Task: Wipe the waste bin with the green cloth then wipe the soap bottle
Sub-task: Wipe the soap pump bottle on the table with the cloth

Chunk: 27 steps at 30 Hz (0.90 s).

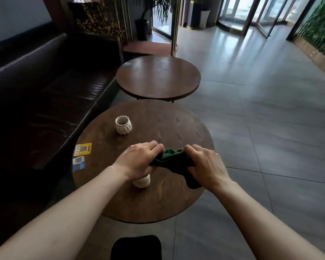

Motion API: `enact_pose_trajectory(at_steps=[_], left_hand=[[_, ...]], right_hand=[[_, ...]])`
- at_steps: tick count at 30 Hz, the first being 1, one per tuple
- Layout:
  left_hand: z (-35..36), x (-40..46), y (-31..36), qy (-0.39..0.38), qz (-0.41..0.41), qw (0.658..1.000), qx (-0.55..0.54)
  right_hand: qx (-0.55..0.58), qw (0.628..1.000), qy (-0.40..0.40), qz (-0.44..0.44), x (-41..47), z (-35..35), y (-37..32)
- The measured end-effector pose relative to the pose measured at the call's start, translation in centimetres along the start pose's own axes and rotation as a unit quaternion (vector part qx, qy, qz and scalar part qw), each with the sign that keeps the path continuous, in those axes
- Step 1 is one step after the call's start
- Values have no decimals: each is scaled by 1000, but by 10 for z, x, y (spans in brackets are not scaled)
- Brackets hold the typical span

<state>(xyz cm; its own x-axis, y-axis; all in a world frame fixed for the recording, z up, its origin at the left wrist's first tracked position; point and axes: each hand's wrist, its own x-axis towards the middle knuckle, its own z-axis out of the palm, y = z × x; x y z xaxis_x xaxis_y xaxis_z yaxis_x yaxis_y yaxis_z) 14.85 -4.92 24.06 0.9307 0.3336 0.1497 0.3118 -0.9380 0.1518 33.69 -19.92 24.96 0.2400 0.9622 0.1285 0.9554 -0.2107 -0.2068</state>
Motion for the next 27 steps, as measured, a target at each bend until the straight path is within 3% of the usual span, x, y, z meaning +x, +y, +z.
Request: enact_pose_trajectory(at_steps=[10,27], left_hand=[[87,78,-43,-20,-39,999,-17],[177,111,-85,-82,-62,993,-53]], right_hand=[[19,999,-30,4,70,66,77],[18,998,-56,-29,116,162,126]])
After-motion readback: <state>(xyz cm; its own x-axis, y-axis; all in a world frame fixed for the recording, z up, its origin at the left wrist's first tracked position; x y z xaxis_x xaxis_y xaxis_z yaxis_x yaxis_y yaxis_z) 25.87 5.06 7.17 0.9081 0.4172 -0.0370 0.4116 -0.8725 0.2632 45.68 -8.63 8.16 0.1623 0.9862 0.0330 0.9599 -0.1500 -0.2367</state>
